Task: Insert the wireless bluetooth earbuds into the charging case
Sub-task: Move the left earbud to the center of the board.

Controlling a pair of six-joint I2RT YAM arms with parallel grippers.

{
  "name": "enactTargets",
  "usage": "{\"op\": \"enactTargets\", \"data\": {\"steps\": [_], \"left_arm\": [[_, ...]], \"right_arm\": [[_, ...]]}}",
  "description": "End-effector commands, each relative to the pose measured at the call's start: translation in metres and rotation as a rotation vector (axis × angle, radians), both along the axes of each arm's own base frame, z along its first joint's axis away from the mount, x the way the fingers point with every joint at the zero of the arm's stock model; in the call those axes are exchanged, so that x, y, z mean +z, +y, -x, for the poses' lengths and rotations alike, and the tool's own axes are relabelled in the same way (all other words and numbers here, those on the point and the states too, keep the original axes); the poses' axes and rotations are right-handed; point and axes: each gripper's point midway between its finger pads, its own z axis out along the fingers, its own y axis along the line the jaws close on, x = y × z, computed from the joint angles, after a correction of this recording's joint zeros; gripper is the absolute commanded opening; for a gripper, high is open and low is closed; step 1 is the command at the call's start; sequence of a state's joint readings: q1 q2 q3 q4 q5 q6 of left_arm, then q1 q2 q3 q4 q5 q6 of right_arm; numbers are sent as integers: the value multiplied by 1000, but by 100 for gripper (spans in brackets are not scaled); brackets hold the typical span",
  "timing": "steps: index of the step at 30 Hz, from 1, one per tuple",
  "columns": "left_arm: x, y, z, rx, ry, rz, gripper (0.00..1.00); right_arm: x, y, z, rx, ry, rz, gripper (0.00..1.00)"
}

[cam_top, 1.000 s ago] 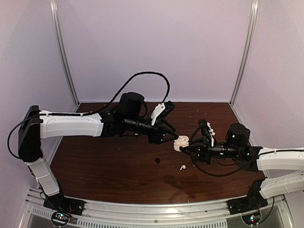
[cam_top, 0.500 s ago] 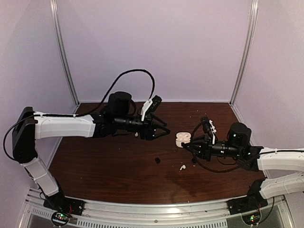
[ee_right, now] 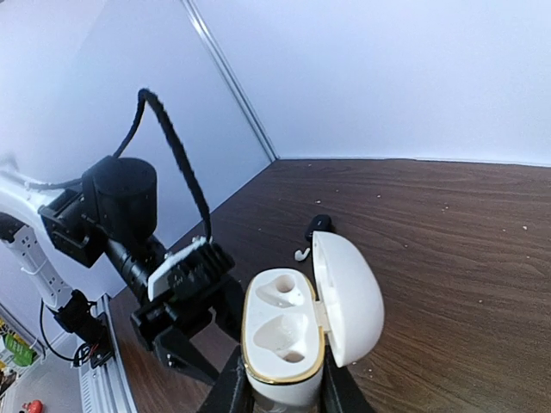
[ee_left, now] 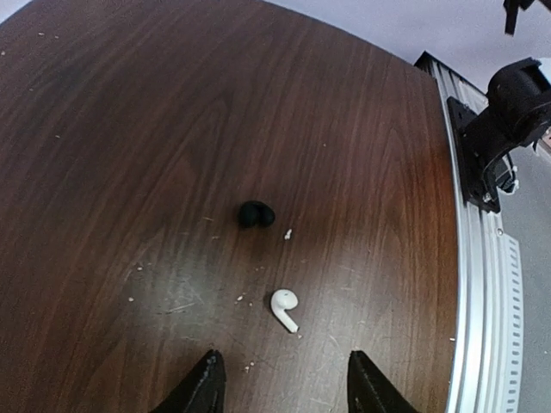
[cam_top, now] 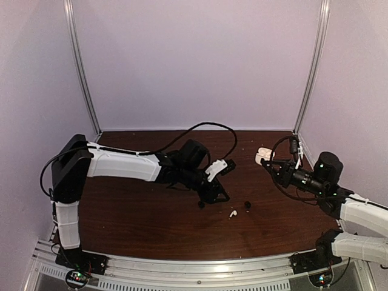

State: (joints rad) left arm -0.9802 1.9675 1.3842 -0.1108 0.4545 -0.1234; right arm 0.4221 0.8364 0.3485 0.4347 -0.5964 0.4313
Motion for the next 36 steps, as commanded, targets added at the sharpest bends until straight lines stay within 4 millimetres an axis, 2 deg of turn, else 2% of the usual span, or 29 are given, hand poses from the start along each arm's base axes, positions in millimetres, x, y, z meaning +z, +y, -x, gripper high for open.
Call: {"op": "enactTargets", "data": {"steps": [1,6,14,20,28,36], "left_arm": [[-15,-17,4,-44,-33,-92,50],[-50,-35,16,-95,-30,-198,50],[-74,-53,13,-93,-3,-248,47],[-93,-60,19,-104,-4,-283,47],[-116,-49,10,-81,-89,-388,40],[-136,-23,18,-119,-151,-529,25]], "right_arm": [[-2,-24,-11,-106,38,-15,1],[-1,-45,-22,-196,47,-4,1],[6,-59,-26,-252,42,-21,1],[10,-64,-26,-270,38,-27,1],[13,-66,-26,-273,27,-40,1],[6,-66,-27,-278,32,-20,1]]}}
